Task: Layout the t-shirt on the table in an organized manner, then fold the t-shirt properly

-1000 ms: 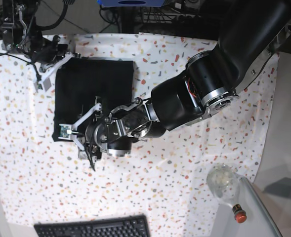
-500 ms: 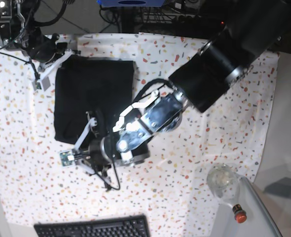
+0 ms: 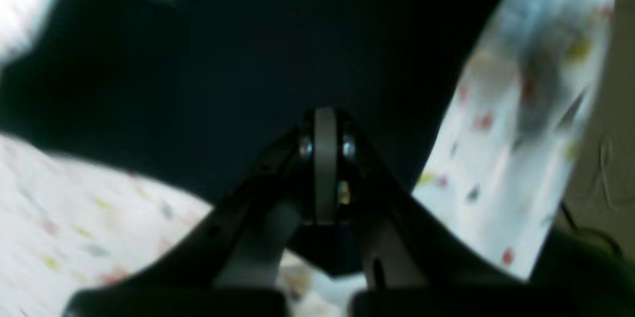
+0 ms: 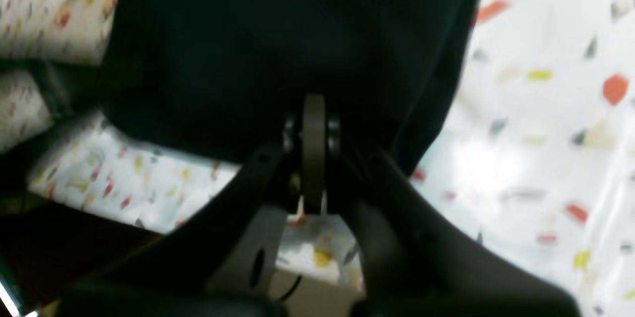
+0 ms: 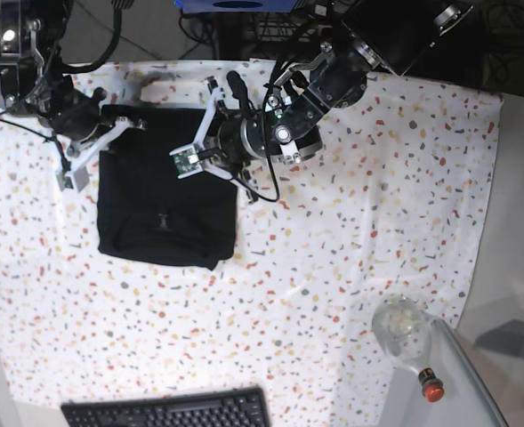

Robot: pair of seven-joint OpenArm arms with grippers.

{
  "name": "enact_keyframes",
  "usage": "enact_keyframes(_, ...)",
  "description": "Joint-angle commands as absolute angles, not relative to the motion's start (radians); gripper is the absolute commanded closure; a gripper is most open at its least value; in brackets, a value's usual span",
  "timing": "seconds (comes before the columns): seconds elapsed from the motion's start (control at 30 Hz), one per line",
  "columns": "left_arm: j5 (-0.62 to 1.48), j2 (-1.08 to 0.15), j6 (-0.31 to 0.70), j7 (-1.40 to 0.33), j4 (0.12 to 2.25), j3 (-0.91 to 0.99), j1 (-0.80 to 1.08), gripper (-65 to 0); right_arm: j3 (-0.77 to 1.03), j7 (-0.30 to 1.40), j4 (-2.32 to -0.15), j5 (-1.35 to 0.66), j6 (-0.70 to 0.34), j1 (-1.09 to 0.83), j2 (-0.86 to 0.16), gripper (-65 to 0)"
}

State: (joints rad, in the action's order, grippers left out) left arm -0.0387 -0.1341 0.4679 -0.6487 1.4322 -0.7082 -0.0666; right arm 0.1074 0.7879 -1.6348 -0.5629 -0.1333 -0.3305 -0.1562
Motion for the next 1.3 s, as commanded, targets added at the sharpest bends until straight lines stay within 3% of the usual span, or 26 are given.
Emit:
enact_keyframes(0.0,-0.031,-0.125,0.461,-0.630,1.429,-0.707,-0.068,0.0,0.110,0.783,-1.620,-0.570,-0.136,-0.332,-0.165,0.0)
enact_keyframes(0.2,-0.030,-0.125,0.460,-0.630,1.426,-0.704,-0.033,0.0,0.114,0.788,-1.580,-0.568,-0.136,-0.314,-0.166,0.0)
enact_keyframes(0.4,-0.030,-0.170,0.417,-0.638,1.679,-0.570,0.050,0.0,0.117,0.789,-1.873,-0.575,-0.136,-0.443,-0.189,0.0)
enact_keyframes(0.6,-0.031,-0.291,0.417,-0.639,1.939,-0.401,0.280,0.0,0.147,0.788,-2.018,-0.573,-0.136,-0.667,-0.223,0.0)
enact_keyframes(0.87,-0.031,-0.412,0.417,-0.567,1.933,-0.317,0.610,0.0,0.239,0.786,-2.002,-0.575,-0.136,-0.926,-0.274,0.0)
enact_keyframes(1.03,-0.033,-0.389,0.417,-0.538,1.771,-0.360,0.705,0.0,0.082,0.776,-1.784,-0.568,-0.136,-0.921,-0.271,0.0)
enact_keyframes(1.27,-0.028,-0.314,0.414,-0.305,1.204,-0.516,0.581,0.0,-0.154,0.512,-1.236,-0.568,-0.136,-0.697,-0.248,0.0)
